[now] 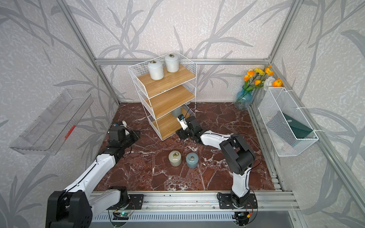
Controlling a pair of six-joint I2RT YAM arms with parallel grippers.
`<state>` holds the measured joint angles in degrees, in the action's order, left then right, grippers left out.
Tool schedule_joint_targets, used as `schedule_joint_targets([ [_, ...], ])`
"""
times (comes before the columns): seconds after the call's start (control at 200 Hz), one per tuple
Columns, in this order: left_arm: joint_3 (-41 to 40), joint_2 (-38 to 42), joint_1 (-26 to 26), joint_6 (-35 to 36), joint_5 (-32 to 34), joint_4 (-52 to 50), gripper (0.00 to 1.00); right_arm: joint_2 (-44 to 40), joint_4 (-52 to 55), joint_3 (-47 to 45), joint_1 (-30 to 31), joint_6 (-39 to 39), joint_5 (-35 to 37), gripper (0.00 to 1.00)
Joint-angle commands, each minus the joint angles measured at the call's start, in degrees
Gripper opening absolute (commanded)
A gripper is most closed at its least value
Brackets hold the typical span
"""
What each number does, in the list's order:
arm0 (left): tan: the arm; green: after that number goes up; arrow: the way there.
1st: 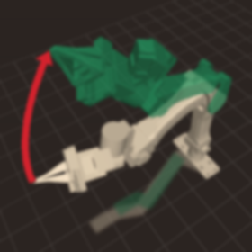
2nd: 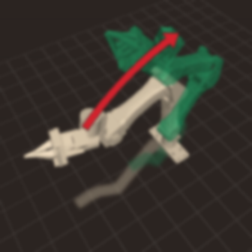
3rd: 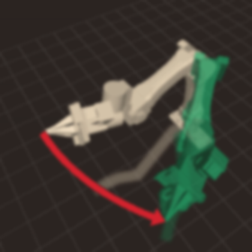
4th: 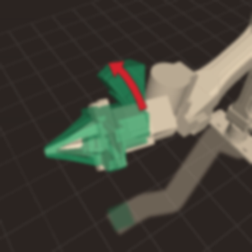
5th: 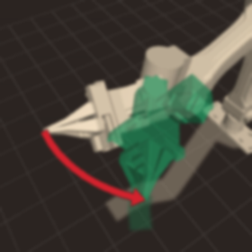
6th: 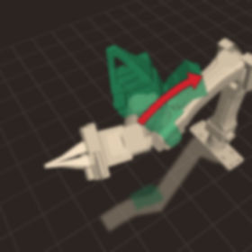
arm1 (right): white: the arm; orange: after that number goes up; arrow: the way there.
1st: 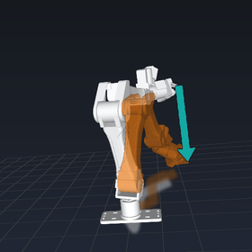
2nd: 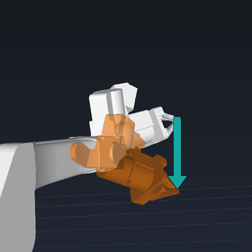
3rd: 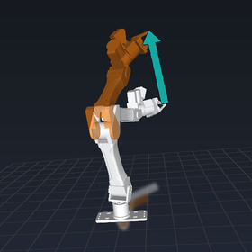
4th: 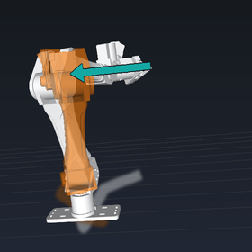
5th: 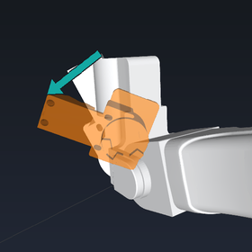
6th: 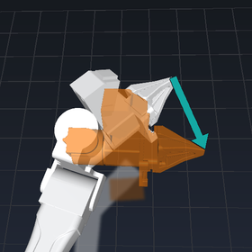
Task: Remove the tea canisters from the shelf
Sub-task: Pick up the tea canister from the shelf.
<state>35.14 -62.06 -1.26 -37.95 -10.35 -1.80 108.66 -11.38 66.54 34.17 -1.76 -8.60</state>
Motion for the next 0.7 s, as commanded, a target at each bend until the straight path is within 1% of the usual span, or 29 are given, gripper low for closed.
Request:
schedule_joint_targets([
  [0.0, -1.0, 1.9, 0.3, 0.3, 1.5, 0.0, 0.25, 2.8, -0.4, 4.8, -1.9, -1.5, -0.5, 0.78],
  [0.11, -1.5, 2.3, 0.3, 0.8, 2.4, -0.1, 0.25, 7.7, 6.1, 13.7, -2.3, -1.5, -3.1, 0.81],
  [0.21, -1.8, 2.6, 0.3, 1.1, 2.8, -0.6, 0.25, 10.6, 8.6, 18.4, -2.7, -1.9, -3.6, 0.82],
  [0.225, -1.9, 2.6, 0.3, 1.1, 2.9, -0.6, 0.25, 11.1, 8.6, 18.8, -2.7, -2.0, -3.2, 0.84],
  [0.245, -2.0, 2.6, 0.3, 1.1, 3.0, -0.5, 0.25, 11.5, 8.5, 19.3, -2.8, -2.1, -2.3, 0.9],
  [0.275, -2.2, 2.6, 0.3, 1.2, 3.2, -0.5, 0.25, 12.2, 8.3, 19.9, -2.9, -2.4, -1.2, 0.96],
  [0.355, -2.4, 2.2, 0.3, 1.4, 3.3, -0.2, 0.25, 13.8, 8.4, 21.6, -3.1, -2.6, 0.0, 0.99],
  [0.425, -2.3, 1.5, 0.3, 1.5, 3.4, -0.2, 0.25, 15.3, 10.0, 23.8, -3.2, -3.2, 0.7, 1.0],
  [0.52, -2.0, 0.6, 0.3, 1.5, 3.3, 0.1, 0.25, 17.2, 12.3, 26.3, -3.2, -3.8, -0.7, 1.0],
  [0.695, -1.9, -0.9, 0.3, 1.5, 2.8, 0.9, 0.25, 18.2, 8.7, 25.7, -3.2, -4.3, 1.0, 1.0],
])
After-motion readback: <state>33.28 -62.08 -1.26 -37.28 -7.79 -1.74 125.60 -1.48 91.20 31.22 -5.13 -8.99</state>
